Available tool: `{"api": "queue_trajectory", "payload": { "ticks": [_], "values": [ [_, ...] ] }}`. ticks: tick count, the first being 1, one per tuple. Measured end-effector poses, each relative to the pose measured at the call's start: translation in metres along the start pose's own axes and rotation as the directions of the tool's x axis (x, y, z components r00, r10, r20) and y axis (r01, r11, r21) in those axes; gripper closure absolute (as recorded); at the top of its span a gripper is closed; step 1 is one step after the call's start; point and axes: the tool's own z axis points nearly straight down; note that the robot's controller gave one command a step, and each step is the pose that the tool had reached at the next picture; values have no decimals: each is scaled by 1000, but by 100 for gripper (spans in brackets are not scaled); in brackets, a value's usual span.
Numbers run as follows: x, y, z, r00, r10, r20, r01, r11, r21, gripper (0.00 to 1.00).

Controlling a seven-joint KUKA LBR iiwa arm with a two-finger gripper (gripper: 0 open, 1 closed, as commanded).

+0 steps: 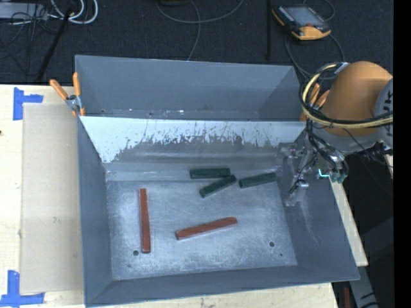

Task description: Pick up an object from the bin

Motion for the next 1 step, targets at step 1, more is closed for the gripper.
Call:
{"api": "queue_trajectory", "payload": {
  "ticks": [1],
  "values": [
    [-1,56,79,992,124,3,-124,992,-3,0]
  ]
}}
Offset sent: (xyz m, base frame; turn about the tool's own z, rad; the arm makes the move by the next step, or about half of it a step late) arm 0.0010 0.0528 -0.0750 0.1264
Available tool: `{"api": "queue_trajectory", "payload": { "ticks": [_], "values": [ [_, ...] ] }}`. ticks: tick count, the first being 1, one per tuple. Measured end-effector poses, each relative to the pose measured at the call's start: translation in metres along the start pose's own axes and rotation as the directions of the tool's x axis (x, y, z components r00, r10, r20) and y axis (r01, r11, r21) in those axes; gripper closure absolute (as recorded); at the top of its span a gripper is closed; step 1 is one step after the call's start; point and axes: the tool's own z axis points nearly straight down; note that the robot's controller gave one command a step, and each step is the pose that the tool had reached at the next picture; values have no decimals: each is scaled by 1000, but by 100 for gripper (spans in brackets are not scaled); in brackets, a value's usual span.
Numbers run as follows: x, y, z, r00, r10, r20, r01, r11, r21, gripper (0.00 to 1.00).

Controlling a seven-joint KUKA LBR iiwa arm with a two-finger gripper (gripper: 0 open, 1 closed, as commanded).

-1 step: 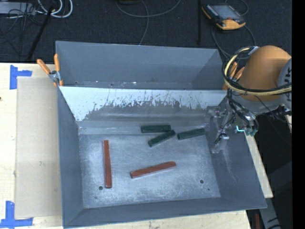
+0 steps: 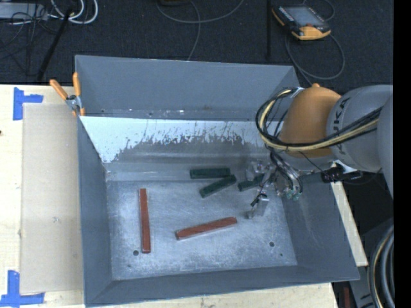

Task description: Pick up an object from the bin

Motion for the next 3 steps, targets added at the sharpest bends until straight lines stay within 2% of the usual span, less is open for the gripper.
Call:
{"api": "queue_trajectory", "payload": {
  "ticks": [1,2,3],
  "values": [
    [-6,19,-15,999,54,6,-54,999,1,0],
    [-11,20,1,1000,11,4,-11,1000,4,0],
    [-11,20,0,1000,9,5,-9,1000,4,100]
  ]
}}
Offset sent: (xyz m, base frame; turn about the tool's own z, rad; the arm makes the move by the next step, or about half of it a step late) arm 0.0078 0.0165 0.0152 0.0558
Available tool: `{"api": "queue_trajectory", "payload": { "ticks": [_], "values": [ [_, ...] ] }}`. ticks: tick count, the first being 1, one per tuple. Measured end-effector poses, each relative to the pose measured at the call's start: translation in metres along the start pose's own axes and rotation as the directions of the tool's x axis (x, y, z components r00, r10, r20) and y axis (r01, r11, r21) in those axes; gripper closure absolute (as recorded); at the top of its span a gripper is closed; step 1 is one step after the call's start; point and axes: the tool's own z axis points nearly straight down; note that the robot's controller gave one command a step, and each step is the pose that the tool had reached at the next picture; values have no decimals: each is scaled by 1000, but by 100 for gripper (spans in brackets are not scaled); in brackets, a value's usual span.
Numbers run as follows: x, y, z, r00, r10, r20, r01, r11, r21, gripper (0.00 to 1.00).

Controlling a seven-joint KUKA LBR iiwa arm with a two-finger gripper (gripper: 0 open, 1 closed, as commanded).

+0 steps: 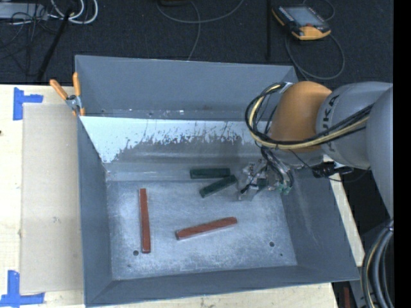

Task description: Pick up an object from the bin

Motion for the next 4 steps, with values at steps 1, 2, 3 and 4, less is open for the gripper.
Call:
{"api": "queue_trajectory", "payload": {
  "ticks": [1,2,3,4],
  "values": [
    [0,0,0,1000,-1,-1,1,1000,0,0],
    [10,74,-15,995,-104,2,104,995,-3,0],
    [12,54,0,995,97,-2,-97,995,0,0],
    [11,55,-1,996,93,0,-93,996,0,100]
  ]
}}
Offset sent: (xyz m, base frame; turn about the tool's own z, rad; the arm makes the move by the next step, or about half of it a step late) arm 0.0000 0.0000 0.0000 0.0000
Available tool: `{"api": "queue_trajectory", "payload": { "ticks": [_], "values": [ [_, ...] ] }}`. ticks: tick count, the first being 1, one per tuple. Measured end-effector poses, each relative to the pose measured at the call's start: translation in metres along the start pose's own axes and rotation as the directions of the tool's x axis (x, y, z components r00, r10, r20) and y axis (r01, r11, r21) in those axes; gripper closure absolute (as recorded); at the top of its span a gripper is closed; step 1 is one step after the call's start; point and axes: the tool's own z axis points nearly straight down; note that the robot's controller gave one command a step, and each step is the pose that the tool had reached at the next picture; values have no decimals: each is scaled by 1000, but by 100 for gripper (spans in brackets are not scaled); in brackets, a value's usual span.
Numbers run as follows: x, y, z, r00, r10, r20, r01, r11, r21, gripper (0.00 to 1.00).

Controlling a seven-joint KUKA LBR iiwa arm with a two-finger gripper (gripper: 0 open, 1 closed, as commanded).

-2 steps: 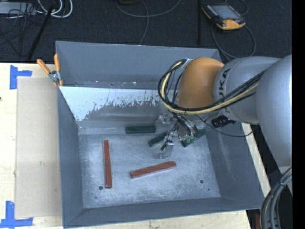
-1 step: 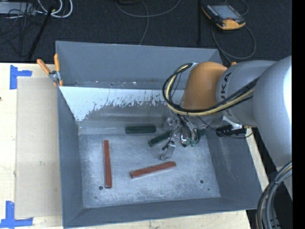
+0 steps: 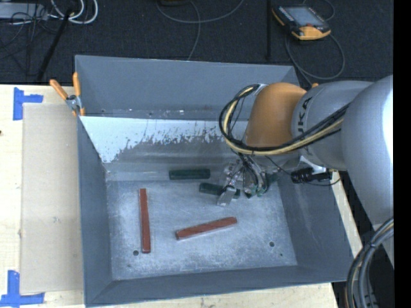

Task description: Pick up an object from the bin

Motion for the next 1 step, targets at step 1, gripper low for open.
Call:
{"api": "queue_trajectory", "payload": {
  "ticks": [1],
  "values": [
    [20,0,-151,996,-87,8,87,996,-1,100]
  ]
}}
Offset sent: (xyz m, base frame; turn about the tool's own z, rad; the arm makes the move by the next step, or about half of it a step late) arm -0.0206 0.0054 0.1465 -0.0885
